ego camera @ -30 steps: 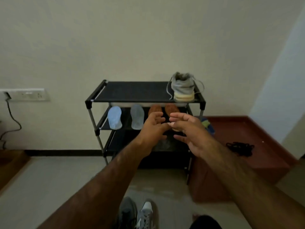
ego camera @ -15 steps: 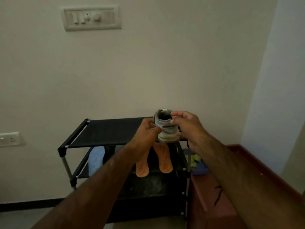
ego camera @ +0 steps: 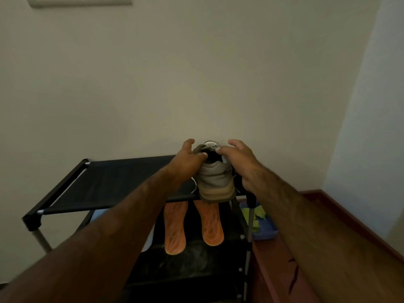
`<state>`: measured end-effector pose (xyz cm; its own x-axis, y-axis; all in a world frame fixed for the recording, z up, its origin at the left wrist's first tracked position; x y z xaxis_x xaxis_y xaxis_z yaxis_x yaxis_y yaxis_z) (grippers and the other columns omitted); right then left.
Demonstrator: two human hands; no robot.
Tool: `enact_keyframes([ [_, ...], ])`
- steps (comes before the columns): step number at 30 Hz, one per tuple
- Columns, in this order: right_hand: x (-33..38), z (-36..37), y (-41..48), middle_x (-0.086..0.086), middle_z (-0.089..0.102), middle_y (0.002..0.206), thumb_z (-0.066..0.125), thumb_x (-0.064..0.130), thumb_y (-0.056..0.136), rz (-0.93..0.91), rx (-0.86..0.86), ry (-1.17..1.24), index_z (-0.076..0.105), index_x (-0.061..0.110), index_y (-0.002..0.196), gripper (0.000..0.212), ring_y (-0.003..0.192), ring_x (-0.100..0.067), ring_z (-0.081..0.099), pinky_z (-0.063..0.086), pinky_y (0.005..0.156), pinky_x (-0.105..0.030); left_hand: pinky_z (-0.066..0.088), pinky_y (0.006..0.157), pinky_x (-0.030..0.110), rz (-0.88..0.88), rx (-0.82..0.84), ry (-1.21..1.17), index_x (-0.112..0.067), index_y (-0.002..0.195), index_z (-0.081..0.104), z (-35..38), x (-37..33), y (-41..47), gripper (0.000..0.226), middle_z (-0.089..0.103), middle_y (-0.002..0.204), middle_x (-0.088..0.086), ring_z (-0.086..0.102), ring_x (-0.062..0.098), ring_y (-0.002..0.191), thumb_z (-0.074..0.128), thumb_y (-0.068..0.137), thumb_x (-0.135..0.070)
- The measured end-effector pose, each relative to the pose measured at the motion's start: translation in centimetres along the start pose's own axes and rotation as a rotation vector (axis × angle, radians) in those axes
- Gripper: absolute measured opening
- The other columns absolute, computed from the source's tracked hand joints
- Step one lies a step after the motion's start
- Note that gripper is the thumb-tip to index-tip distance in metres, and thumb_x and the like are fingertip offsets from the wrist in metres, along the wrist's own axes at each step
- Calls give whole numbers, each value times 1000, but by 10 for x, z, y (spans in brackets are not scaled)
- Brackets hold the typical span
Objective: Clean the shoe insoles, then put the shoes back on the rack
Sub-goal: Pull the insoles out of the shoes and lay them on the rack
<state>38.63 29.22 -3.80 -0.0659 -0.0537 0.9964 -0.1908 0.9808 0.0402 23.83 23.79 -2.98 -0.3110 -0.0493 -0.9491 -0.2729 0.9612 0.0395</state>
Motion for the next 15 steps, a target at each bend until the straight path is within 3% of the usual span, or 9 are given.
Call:
enact_keyframes([
  [3, -12, 7, 7, -5, 63, 120, 71, 17, 92, 21, -11, 39, 58, 20, 133, 44, 105, -22, 64, 57, 93, -39, 49, 100, 43, -66, -13, -37, -18, 157, 30, 4, 11, 15, 73, 48, 141, 10, 52, 32, 131, 66, 93, -18],
  [6, -20, 11, 8, -13, 72, 105, 68, 10, 89, 48, -31, 77, 65, 12, 108, 19, 96, -30, 70, 61, 89, -48, 58, 91, 56, -134, 41, -104, -14, 137, 53, 9, 47, 51, 86, 64, 129, 24, 67, 41, 110, 74, 56, -32],
  [9, -19, 11, 5, -23, 72, 106, 64, 6, 88, 55, -53, 102, 70, 6, 107, 20, 97, -38, 72, 61, 82, -50, 53, 101, 60, -155, 52, -195, -4, 127, 63, 15, 47, 44, 58, 70, 119, 25, 68, 43, 111, 60, 71, -18],
  [11, -17, 10, 0, -24, 72, 106, 62, 4, 88, 59, -59, 111, 71, 6, 105, 19, 91, -36, 71, 61, 81, -49, 50, 103, 63, -118, 44, -177, 0, 122, 66, 15, 34, 32, 57, 71, 116, 26, 68, 44, 111, 55, 69, -17],
  [13, -14, 8, -6, -23, 73, 102, 62, 4, 88, 59, -68, 121, 71, 10, 100, 17, 91, -34, 71, 61, 82, -51, 53, 98, 63, -61, 51, -135, 1, 118, 68, 15, 22, 24, 55, 72, 111, 26, 69, 44, 106, 55, 67, -18],
  [15, -9, 7, -14, -17, 75, 98, 63, 6, 88, 47, -64, 136, 71, 17, 96, 16, 94, -34, 73, 62, 83, -51, 62, 81, 47, -21, 65, -86, 1, 117, 65, 10, 6, 6, 43, 72, 105, 21, 71, 36, 96, 54, 78, -13],
])
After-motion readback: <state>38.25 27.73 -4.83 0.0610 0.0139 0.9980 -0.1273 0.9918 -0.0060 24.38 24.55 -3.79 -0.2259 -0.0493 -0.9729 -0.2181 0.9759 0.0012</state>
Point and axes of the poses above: each hand's wrist, its own y-axis towards the middle knuckle, its own z-axis out of the palm, x = y × z, the point moved 6 cm from there along y, towards the middle knuckle
